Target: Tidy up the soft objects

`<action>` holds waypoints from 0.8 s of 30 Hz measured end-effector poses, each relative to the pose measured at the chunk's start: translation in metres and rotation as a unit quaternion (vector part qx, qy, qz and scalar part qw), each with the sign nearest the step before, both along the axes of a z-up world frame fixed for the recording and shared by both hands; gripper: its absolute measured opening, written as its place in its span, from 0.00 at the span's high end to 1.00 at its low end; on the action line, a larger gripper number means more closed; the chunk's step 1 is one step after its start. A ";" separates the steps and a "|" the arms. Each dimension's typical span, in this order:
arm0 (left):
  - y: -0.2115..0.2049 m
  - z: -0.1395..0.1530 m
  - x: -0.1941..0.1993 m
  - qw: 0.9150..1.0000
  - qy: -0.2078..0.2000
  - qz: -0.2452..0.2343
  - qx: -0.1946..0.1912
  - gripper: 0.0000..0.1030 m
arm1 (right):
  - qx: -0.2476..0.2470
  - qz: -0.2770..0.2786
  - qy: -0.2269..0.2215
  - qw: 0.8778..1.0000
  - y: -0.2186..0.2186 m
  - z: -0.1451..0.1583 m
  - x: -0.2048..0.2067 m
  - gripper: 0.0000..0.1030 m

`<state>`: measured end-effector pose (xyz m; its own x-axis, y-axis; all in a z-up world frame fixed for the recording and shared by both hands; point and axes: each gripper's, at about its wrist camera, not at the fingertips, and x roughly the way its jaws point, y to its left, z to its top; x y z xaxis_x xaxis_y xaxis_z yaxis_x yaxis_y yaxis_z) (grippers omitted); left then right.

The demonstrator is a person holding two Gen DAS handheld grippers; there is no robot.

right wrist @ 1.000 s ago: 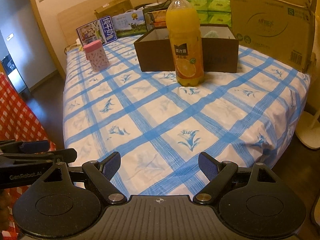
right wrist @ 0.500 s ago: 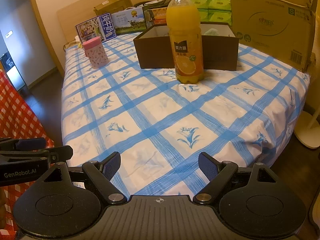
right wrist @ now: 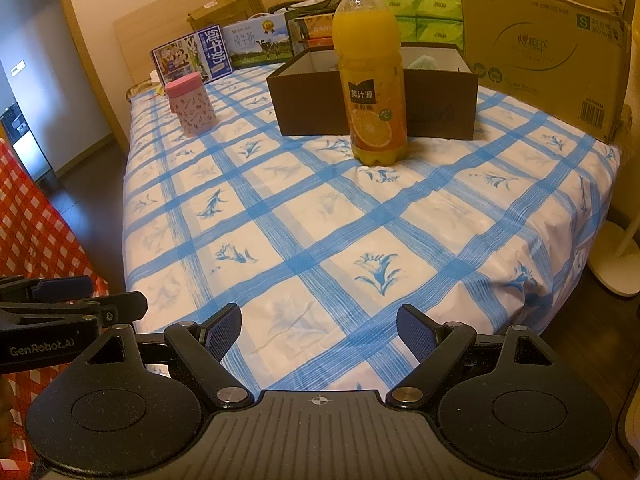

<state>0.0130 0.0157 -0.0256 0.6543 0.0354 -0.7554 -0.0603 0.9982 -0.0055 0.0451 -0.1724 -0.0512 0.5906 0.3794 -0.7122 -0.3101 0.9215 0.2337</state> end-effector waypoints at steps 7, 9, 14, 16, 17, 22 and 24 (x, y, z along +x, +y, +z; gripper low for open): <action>0.000 -0.001 0.000 1.000 0.001 0.000 0.000 0.35 | 0.000 0.000 0.001 1.000 0.000 0.000 0.000 0.18; 0.000 -0.001 0.000 1.000 0.002 0.001 0.000 0.35 | 0.000 0.000 0.001 1.000 0.000 -0.001 -0.001 0.18; 0.000 -0.001 0.000 1.000 0.001 0.000 0.000 0.35 | 0.000 0.000 0.001 1.000 0.000 -0.002 -0.001 0.18; 0.000 -0.002 0.000 1.000 0.001 0.000 0.000 0.35 | 0.000 0.000 0.001 1.000 0.000 -0.001 -0.001 0.18; 0.000 -0.002 0.000 1.000 0.001 0.000 0.000 0.35 | 0.000 0.001 0.001 1.000 0.000 -0.001 -0.001 0.18; 0.000 -0.002 0.000 1.000 0.001 0.001 0.000 0.35 | 0.000 0.000 0.001 1.000 0.001 -0.001 -0.001 0.18; 0.000 -0.002 0.000 1.000 0.001 0.000 0.000 0.35 | 0.000 0.000 0.001 1.000 0.001 -0.001 -0.001 0.18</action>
